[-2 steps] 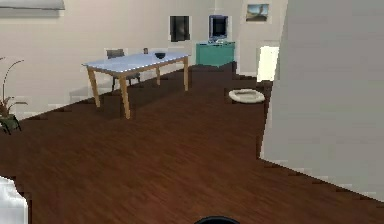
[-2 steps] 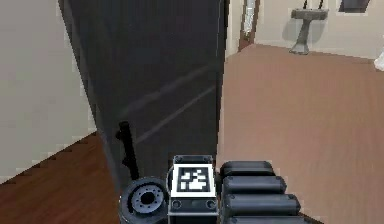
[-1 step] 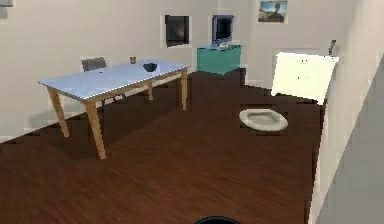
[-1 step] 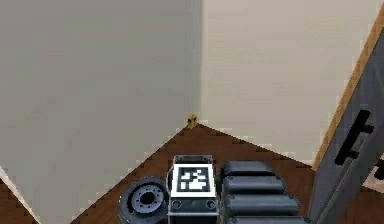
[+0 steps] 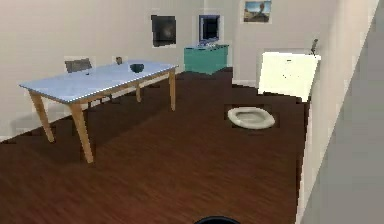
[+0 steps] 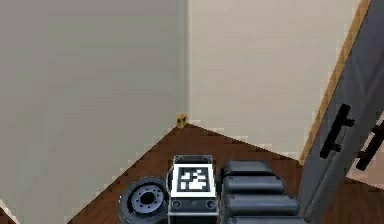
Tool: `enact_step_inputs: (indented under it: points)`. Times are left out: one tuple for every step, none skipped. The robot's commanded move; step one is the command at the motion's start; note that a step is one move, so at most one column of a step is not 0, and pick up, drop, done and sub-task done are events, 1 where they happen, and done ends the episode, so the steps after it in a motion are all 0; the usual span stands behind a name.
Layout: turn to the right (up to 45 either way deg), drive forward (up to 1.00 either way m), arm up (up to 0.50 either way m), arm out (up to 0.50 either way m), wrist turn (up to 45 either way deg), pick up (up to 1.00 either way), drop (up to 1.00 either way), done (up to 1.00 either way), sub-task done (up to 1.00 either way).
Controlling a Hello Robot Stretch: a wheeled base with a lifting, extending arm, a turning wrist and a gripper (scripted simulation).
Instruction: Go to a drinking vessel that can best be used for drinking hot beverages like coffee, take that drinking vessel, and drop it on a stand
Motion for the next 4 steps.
enact_step_inputs:
  points:
    - [0.0, 1.00, 0.00, 0.00, 0.0, 0.00, 0.00, 0.00, 0.00]
    - [0.0, 1.00, 0.00, 0.00, 0.0, 0.00, 0.00, 0.00, 0.00]
    - [0.0, 1.00, 0.00, 0.00, 0.0, 0.00, 0.00, 0.00, 0.00]
    - [18.0, 0.00, 0.00, 0.00, 0.0, 0.00, 0.00, 0.00, 0.00]
